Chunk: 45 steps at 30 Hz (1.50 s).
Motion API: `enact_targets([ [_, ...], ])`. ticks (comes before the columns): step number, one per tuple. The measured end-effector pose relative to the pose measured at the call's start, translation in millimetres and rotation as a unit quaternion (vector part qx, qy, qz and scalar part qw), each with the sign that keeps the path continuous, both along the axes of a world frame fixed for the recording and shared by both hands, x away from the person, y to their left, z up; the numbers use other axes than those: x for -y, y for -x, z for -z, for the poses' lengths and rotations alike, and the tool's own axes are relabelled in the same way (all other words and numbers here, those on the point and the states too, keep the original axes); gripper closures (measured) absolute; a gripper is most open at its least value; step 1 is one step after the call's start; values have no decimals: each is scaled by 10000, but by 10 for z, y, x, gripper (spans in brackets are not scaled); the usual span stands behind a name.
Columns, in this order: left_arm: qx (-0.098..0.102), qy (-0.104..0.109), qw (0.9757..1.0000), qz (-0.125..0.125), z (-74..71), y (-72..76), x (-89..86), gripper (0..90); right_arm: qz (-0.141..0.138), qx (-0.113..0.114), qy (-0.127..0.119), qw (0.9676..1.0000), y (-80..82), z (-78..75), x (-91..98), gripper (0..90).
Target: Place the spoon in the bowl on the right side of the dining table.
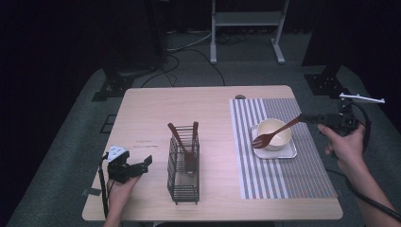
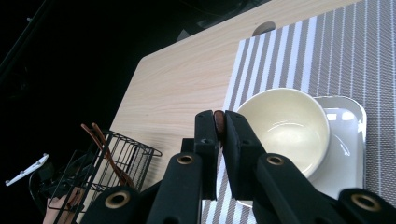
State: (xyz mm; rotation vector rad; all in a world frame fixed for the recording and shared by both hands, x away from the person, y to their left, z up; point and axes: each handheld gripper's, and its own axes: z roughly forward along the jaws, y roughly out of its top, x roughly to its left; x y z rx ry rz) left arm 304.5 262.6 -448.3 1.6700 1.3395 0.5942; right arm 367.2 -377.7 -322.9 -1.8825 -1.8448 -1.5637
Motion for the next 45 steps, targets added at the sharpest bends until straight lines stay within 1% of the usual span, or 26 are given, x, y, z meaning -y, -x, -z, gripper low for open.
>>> enact_targets([
  [7,3,2,10000,-2,-1,1,0,18,130,28,4,9999,16,14,98,834],
  [11,-5,5,10000,-2,2,-1,7,18,218,25,-47,9997,21,32,127,834],
  [18,-6,-8,10000,1,0,-1,1,18,300,18,-65,9995,19,40,167,834],
  [20,-5,-5,10000,1,-1,0,2,17,314,26,-23,9995,21,43,180,834],
  [32,-2,2,10000,1,-1,0,9,18,530,37,-43,9986,36,28,301,834],
  [45,2,36,10000,8,1,1,4,18,736,26,33,9973,56,48,445,834],
])
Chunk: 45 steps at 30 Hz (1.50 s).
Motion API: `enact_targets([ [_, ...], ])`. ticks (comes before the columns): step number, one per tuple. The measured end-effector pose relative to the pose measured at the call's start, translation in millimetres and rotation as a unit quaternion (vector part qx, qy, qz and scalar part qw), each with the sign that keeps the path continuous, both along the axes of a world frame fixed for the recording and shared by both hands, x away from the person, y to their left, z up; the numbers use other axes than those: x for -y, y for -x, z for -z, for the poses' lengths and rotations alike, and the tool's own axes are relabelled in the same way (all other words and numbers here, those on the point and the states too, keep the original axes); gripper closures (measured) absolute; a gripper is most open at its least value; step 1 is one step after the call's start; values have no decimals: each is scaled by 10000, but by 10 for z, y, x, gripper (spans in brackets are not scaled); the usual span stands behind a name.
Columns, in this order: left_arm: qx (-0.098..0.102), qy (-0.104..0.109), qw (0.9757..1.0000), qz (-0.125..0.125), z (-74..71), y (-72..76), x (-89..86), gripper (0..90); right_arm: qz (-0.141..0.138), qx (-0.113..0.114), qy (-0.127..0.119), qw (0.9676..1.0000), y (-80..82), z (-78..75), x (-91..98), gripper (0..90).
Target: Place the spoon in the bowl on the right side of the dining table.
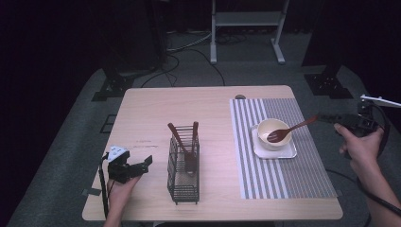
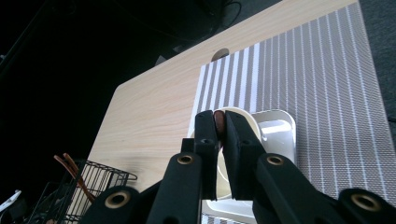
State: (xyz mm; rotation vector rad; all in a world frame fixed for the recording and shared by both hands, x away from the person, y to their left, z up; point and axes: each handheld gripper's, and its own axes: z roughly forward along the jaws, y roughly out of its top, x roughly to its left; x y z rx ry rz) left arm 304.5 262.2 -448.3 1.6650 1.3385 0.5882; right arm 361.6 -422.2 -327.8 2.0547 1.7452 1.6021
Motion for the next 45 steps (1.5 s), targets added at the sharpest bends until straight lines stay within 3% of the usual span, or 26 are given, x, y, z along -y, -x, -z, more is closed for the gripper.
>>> enact_targets([
  [8,-16,-7,10000,1,0,0,5,18,260,-19,53,9996,21,50,116,834],
  [17,-14,-6,10000,-2,0,0,5,18,366,-47,63,9993,-2,127,145,834],
  [45,-24,-29,10000,-17,9,6,13,18,397,-186,-179,9989,-137,476,92,833],
])
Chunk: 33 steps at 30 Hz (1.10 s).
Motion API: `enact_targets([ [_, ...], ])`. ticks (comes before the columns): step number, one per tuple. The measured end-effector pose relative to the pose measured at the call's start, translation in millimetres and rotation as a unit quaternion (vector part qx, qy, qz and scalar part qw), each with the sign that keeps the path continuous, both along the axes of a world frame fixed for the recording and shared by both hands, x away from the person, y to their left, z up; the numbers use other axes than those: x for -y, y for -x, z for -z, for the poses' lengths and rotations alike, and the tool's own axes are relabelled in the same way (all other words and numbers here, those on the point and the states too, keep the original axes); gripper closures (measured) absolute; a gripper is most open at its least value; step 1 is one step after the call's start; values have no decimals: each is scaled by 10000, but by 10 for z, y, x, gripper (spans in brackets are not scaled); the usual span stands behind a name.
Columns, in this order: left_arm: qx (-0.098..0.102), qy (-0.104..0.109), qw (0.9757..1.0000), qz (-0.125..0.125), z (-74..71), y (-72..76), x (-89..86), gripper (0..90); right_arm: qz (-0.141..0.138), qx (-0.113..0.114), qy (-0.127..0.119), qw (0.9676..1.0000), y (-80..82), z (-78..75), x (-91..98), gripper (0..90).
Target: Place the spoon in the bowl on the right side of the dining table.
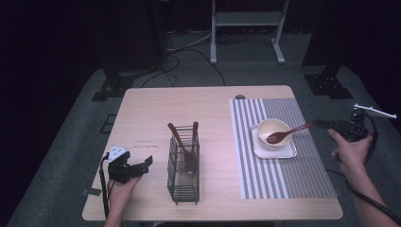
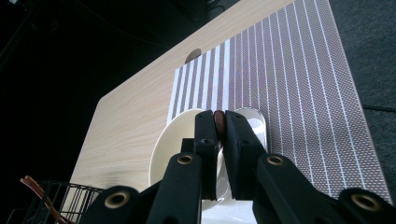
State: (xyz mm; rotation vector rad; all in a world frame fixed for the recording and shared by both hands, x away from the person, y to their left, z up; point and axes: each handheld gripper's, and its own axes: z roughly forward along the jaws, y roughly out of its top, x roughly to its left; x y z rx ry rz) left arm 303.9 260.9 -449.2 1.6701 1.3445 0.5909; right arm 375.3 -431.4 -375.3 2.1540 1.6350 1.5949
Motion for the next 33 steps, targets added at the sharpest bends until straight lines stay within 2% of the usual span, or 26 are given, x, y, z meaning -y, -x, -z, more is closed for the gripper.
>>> enact_targets([
  [4,3,-8,10000,7,2,-1,7,18,21,12,-110,9999,-10,42,-2,833],
  [20,16,-2,10000,14,-6,4,8,18,20,46,-195,9998,-27,92,-27,803],
  [33,16,-7,10000,18,-3,1,18,17,91,110,-312,9994,20,104,70,750],
])
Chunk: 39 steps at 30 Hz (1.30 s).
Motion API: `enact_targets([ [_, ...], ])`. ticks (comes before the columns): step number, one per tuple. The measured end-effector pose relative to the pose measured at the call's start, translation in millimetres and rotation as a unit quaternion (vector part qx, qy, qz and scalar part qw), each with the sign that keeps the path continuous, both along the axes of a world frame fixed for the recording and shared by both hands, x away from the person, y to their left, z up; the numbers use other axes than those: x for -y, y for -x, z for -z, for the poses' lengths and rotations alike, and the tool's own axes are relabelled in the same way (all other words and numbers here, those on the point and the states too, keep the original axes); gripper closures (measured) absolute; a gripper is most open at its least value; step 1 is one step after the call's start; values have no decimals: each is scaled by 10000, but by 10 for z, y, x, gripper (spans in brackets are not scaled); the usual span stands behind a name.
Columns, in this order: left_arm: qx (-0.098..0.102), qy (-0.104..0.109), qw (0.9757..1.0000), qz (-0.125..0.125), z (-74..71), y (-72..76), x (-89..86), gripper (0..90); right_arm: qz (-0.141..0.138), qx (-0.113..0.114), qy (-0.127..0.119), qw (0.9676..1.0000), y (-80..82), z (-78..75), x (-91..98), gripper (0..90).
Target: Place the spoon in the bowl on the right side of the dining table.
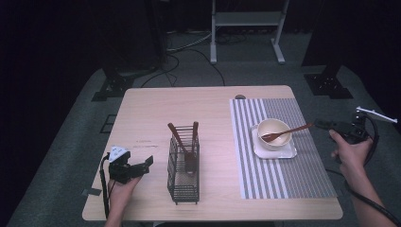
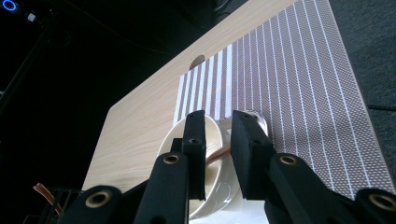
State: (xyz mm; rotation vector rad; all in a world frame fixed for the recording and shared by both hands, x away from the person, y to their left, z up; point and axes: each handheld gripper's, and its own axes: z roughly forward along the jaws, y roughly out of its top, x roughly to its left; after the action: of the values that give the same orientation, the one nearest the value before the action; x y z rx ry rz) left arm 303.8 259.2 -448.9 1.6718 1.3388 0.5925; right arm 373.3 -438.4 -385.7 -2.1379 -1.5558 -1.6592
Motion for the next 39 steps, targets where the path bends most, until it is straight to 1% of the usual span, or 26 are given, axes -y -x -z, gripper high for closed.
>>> enact_targets([
  [12,-5,12,10000,1,-2,-4,3,18,-87,-72,47,9999,20,40,-9,750],
  [18,-5,5,10000,-10,-3,-12,9,18,-177,-133,68,9997,40,73,-39,728],
  [20,-4,-1,10000,-9,-2,-15,7,18,-241,-168,50,9996,43,86,-49,704],
  [23,-5,-3,10000,-10,-2,-16,4,18,-322,-187,87,9993,52,99,-75,675],
  [27,-4,-15,10000,-10,-2,-17,-3,18,-416,-193,129,9989,50,115,-118,623],
  [31,-2,-11,10000,-6,-2,-19,-2,18,-497,-191,114,9985,49,143,-170,576],
  [34,-28,-25,10000,36,8,-17,8,18,-574,-232,157,9980,53,177,-220,555],
  [37,24,-5,10000,31,-10,-15,10,18,-592,-220,175,9978,69,202,-250,544],
  [39,12,4,10000,34,-6,-13,13,18,-609,-230,205,9977,80,221,-268,531],
])
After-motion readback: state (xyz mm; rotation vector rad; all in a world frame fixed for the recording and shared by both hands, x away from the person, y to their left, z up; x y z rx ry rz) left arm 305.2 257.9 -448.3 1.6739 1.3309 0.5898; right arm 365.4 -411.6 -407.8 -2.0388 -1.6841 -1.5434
